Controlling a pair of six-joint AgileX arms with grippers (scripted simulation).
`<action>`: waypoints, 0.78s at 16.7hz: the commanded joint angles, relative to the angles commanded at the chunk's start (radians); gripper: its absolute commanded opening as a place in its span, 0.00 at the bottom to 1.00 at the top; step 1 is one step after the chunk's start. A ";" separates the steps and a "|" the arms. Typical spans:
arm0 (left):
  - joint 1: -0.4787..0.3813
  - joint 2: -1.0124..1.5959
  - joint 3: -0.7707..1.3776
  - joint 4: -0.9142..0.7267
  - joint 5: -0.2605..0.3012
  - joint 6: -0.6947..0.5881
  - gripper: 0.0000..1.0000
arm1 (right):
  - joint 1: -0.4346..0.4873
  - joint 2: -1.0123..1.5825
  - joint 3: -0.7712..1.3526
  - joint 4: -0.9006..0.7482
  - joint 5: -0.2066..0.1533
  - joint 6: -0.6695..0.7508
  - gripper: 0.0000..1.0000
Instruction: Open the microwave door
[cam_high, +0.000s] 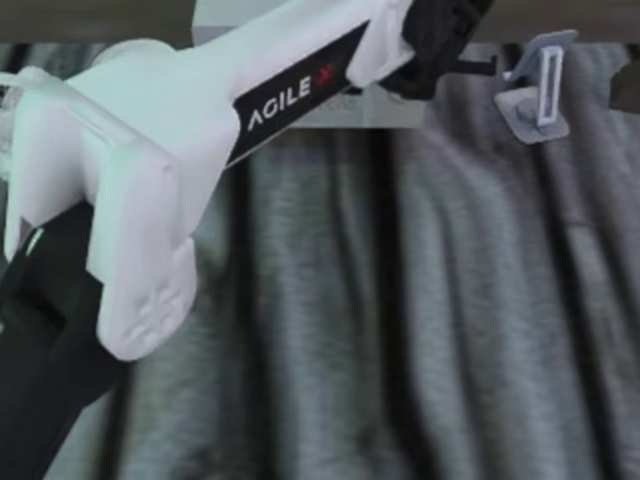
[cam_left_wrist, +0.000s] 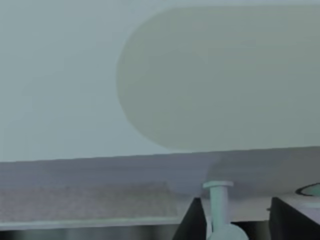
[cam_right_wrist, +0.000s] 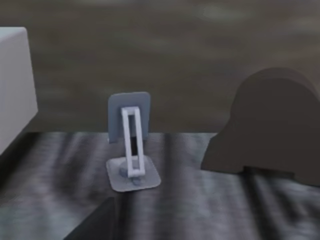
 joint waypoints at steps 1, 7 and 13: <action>0.007 0.027 0.079 -0.094 0.022 -0.017 0.00 | 0.000 0.000 0.000 0.000 0.000 0.000 1.00; 0.044 0.137 0.430 -0.483 0.131 -0.097 0.00 | 0.000 0.000 0.000 0.000 0.000 0.000 1.00; 0.052 0.154 0.482 -0.537 0.151 -0.110 0.00 | 0.000 0.000 0.000 0.000 0.000 0.000 1.00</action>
